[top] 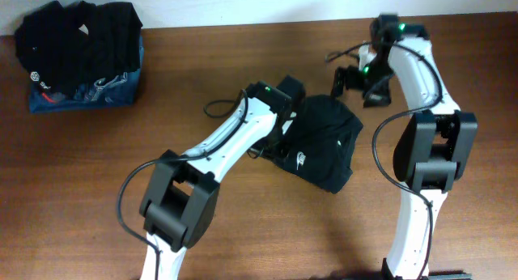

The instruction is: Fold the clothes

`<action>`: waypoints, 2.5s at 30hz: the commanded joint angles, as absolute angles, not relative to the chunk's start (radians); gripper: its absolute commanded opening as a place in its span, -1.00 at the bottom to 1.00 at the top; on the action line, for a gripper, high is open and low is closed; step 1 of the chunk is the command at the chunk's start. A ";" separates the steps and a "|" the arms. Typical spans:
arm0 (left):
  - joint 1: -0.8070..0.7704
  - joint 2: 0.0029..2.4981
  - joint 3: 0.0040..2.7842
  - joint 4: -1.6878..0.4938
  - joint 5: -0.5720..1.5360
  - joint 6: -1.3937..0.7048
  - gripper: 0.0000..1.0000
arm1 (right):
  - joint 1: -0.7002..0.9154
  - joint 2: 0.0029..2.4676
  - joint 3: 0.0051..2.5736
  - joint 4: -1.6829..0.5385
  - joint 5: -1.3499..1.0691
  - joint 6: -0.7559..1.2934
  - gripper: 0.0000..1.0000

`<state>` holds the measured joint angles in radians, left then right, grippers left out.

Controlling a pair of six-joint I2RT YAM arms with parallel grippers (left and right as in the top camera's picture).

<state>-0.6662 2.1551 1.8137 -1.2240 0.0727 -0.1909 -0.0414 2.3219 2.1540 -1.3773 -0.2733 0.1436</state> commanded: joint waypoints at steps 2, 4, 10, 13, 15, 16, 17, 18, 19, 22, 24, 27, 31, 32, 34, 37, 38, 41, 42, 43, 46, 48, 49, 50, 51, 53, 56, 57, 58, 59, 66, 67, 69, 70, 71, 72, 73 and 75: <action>-0.665 2.110 1.843 -1.187 0.063 -0.161 -0.67 | -0.041 2.310 2.324 -1.539 -0.252 0.102 0.97; -0.665 2.110 1.843 -1.149 0.063 -0.135 -0.42 | -0.042 2.310 2.331 -1.592 -0.248 0.081 0.98; -0.664 2.111 1.843 -1.021 0.068 -0.078 0.90 | -0.069 2.311 2.300 -1.676 -0.183 0.083 0.98; -0.664 2.115 1.843 -0.952 0.085 0.008 0.98 | -0.097 2.311 2.300 -1.682 -0.183 0.082 0.97; -0.655 2.122 1.843 -0.900 0.085 0.047 0.98 | -0.115 2.311 2.300 -1.688 -0.183 0.081 0.98; -0.649 2.127 1.843 -0.884 0.085 0.059 0.98 | -0.120 2.311 2.300 -1.691 -0.183 0.081 0.98; -0.632 2.135 1.843 -0.856 0.086 0.063 0.98 | -0.127 2.311 2.300 -1.694 -0.183 0.081 0.98; -0.620 2.139 1.843 -0.842 0.092 0.062 0.98 | -0.132 2.311 2.300 -1.696 -0.186 0.073 0.97; -0.607 2.143 1.843 -0.830 0.112 0.063 0.98 | -0.137 2.311 2.300 -1.696 -0.196 0.056 0.98; -0.534 2.162 1.843 -0.805 0.336 0.111 0.98 | -0.158 2.311 2.300 -1.696 -0.270 -0.003 0.98; -0.486 2.187 1.843 -0.795 0.443 0.111 0.98 | -0.186 2.311 2.300 -1.695 -0.313 -0.023 0.98; -0.447 2.232 1.843 -0.797 0.567 0.161 0.98 | -0.239 2.311 2.300 -1.696 -0.348 -0.023 0.98; -0.444 2.276 1.843 -0.789 0.631 0.175 0.98 | -0.301 2.311 2.300 -1.699 -0.348 -0.025 0.97; -0.445 2.284 1.843 -0.787 0.633 0.175 0.98 | -0.310 2.311 2.300 -1.699 -0.348 -0.030 0.98; -0.447 2.299 1.843 -0.777 0.642 0.175 0.98 | -0.327 2.311 2.300 -1.699 -0.349 -0.041 0.98; -0.447 2.315 1.843 -0.758 0.690 0.174 0.98 | -0.329 2.311 2.300 -1.699 -0.353 -0.053 0.98; -0.447 2.323 1.843 -0.752 0.707 0.173 0.98 | -0.328 2.311 2.300 -1.699 -0.353 -0.053 0.97; -0.447 2.355 1.843 -0.753 0.722 0.154 0.98 | -0.327 2.311 2.300 -1.699 -0.353 -0.057 0.97; -0.447 2.359 1.843 -0.756 0.722 0.151 0.98 | -0.327 2.311 2.300 -1.699 -0.353 -0.057 0.98; -0.447 2.368 1.843 -0.756 0.722 0.150 0.98 | -0.328 2.311 2.300 -1.699 -0.353 -0.057 0.98; -0.447 2.385 1.843 -0.757 0.722 0.147 0.98 | -0.327 2.311 2.300 -1.699 -0.361 -0.075 0.98; -0.451 2.392 1.843 -0.757 0.722 0.147 0.98 | -0.327 2.311 2.300 -1.699 -0.363 -0.075 0.97; -0.455 2.403 1.843 -0.757 0.723 0.142 0.98 | -0.327 2.311 2.300 -1.699 -0.363 -0.075 0.98; -0.460 2.411 1.843 -0.758 0.723 0.137 0.98 | -0.327 2.311 2.300 -1.699 -0.363 -0.075 0.98; -0.467 2.424 1.843 -0.759 0.724 0.124 0.98 | -0.327 2.311 2.300 -1.699 -0.363 -0.075 0.97; -0.479 2.437 1.843 -0.763 0.775 0.121 0.98 | -0.327 2.311 2.300 -1.699 -0.363 -0.075 0.98; -0.507 2.441 1.843 -0.796 0.843 0.121 0.98 | -0.327 2.311 2.300 -1.699 -0.363 -0.075 0.98; -0.516 2.441 1.843 -0.808 0.843 0.121 0.98 | -0.327 2.311 2.300 -1.699 -0.363 -0.075 0.98; -0.533 2.441 1.843 -0.828 0.842 0.121 0.99 | -0.327 2.311 2.300 -1.699 -0.363 -0.075 0.98; -0.555 2.441 1.843 -0.852 0.842 0.121 0.97 | -0.327 2.311 2.300 -1.699 -0.363 -0.075 0.98; -0.588 2.441 1.843 -0.866 0.842 0.113 -0.26 | -0.327 2.311 2.300 -1.699 -0.363 -0.075 0.98; -0.582 2.441 1.843 -0.866 0.842 0.113 -0.42 | -0.327 2.311 2.300 -1.699 -0.363 -0.075 0.97; -0.574 2.441 1.843 -0.865 0.842 0.113 -0.57 | -0.327 2.311 2.300 -1.699 -0.364 -0.075 0.98; -0.567 2.441 1.843 -0.866 0.842 0.113 -0.68 | -0.327 2.310 2.300 -1.699 -0.364 -0.075 0.98; -0.561 2.441 1.843 -0.866 0.842 0.113 -0.76 | -0.327 2.311 2.300 -1.699 -0.364 -0.075 0.98; -0.552 2.441 1.843 -0.866 0.842 0.113 -0.95 | -0.327 2.311 2.300 -1.699 -0.364 -0.075 0.98; -0.546 2.441 1.843 -0.866 0.842 0.113 -0.98 | -0.327 2.311 2.300 -1.699 -0.364 -0.075 0.97; -0.544 2.441 1.843 -0.865 0.841 0.113 -0.98 | -0.327 2.311 2.300 -1.699 -0.364 -0.075 0.97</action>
<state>-0.5629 2.4302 1.8469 -0.8665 0.8379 0.1089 -0.3328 2.3180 2.3035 -1.6943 -0.3431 -0.0616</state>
